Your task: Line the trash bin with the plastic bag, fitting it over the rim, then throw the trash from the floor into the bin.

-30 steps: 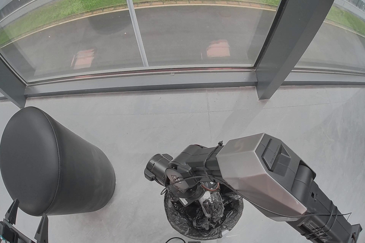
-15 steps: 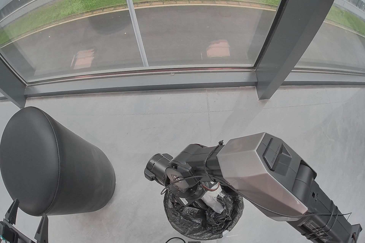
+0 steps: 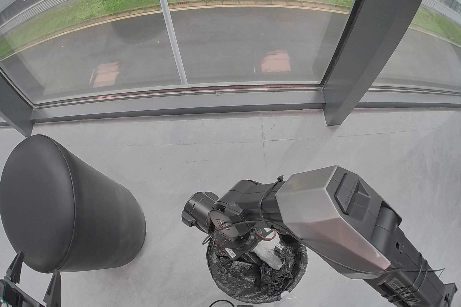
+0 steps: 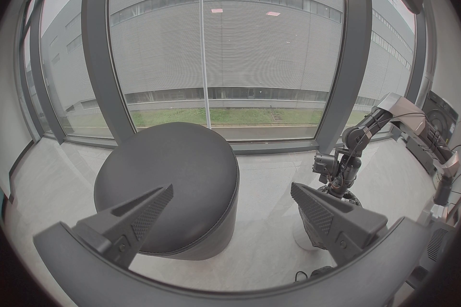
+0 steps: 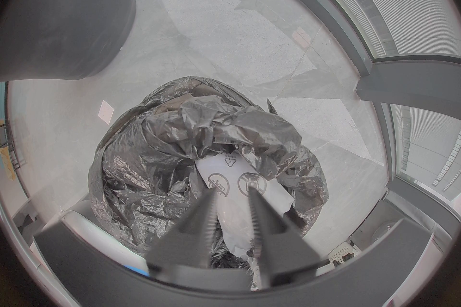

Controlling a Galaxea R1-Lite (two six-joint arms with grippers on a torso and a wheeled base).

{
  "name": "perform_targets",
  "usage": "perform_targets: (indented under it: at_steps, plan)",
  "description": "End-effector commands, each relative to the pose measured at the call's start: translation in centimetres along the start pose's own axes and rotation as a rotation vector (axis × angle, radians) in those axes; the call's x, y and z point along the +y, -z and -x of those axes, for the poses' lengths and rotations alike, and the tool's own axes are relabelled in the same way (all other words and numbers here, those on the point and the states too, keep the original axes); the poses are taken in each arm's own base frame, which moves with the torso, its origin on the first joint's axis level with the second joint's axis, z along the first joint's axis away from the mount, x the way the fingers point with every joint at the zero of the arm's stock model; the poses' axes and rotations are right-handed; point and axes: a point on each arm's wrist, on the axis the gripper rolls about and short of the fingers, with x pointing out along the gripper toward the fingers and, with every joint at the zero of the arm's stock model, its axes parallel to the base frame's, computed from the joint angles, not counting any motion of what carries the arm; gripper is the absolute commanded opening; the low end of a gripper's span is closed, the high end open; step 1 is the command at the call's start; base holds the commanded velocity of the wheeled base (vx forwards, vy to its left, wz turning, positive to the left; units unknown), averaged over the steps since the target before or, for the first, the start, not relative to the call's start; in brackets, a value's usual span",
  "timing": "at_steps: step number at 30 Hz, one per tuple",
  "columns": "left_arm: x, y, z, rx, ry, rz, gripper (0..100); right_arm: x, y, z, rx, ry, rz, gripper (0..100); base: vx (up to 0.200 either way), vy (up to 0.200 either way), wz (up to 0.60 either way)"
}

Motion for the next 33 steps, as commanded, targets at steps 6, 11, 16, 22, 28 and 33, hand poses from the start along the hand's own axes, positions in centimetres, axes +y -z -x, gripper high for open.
perform_targets:
  at_steps: [6, 11, 16, 22, 28, 33]
  plan:
    - [0.0, 0.5, 0.0, 0.002, 0.000, 0.001, 100, -0.2, -0.1, 0.4, -0.006, 0.004, -0.001, 0, 0.000, 0.000, 0.00]
    - [0.0, 0.5, 0.0, 0.002, 0.000, 0.001, 100, -0.2, 0.2, -0.1, 0.017, 0.021, 0.011, 0, 0.000, 0.000, 0.00]
    - [0.0, 0.5, 0.0, 0.002, 0.000, 0.001, 100, -1.0, 0.8, -0.5, 0.084, 0.075, 0.039, 0, 0.000, 0.000, 0.00]
    - [0.0, 0.5, 0.0, 0.002, 0.000, 0.001, 100, -0.9, 1.0, -2.1, 0.106, 0.087, 0.019, 0, 0.000, 0.000, 0.00]
    - [0.0, 0.5, 0.0, 0.002, 0.000, 0.001, 100, 0.3, 0.7, -4.4, 0.064, 0.063, -0.014, 0, 0.000, 0.000, 0.00]
    - [0.0, 0.5, 0.0, 0.002, 0.000, 0.001, 100, 1.3, 0.9, -6.2, 0.054, 0.058, -0.020, 0, 0.000, 0.000, 0.00]
